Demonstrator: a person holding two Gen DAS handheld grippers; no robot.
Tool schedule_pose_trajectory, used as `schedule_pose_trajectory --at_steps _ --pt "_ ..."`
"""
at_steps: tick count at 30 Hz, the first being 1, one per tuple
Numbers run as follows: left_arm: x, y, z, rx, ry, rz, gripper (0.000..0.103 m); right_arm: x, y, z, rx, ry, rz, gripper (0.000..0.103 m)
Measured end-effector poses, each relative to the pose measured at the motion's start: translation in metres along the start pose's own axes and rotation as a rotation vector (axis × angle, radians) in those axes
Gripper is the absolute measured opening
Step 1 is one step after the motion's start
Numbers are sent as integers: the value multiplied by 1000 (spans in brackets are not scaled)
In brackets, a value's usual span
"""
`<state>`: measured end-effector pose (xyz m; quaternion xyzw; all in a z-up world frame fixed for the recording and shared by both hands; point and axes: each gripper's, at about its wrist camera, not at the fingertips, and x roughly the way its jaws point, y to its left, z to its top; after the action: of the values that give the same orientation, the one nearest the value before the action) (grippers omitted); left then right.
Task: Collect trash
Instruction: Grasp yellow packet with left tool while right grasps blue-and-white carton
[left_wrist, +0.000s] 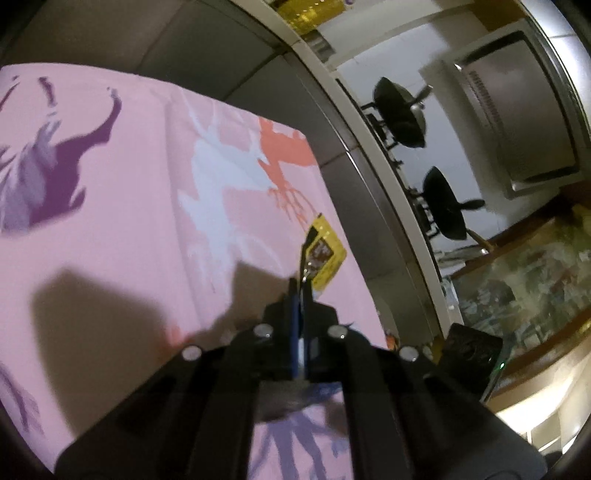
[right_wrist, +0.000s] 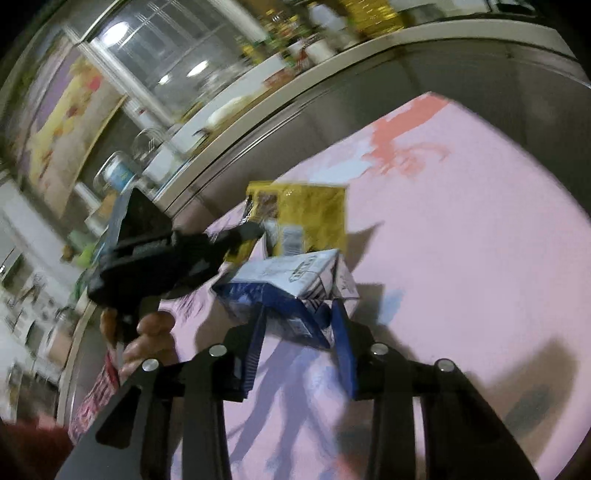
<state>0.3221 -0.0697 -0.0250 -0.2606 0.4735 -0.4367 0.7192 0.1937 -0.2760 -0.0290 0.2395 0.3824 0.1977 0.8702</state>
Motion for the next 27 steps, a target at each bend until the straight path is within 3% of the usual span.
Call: schedule_pose_trajectory --at_steps 4,6,11,15,19,23,26,27 --pt "-29 -14 -33 0 -24 -11 0 -9 32 -42 -83 86 110 35" --pt "-46 -19 -44 -8 -44 -25 0 -17 44 -55 -138 100 109 35" --pt "-93 -44 -68 23 -111 -34 0 -47 52 -67 -172 23 23 36" --pt "-132 -58 -86 44 -165 -33 0 -50 64 -68 -288 -68 -105 62" --pt "-162 -64 -103 46 -204 -3 0 -29 86 -72 -473 -32 -149 75" --pt "-190 -60 -120 29 -240 28 0 5 100 -73 -635 -6 -222 77" --pt "-203 -53 -127 -2 -258 45 0 31 90 -62 -601 45 -202 76" --pt "-206 -51 -128 -10 -260 52 0 35 86 -63 -587 58 -194 71"
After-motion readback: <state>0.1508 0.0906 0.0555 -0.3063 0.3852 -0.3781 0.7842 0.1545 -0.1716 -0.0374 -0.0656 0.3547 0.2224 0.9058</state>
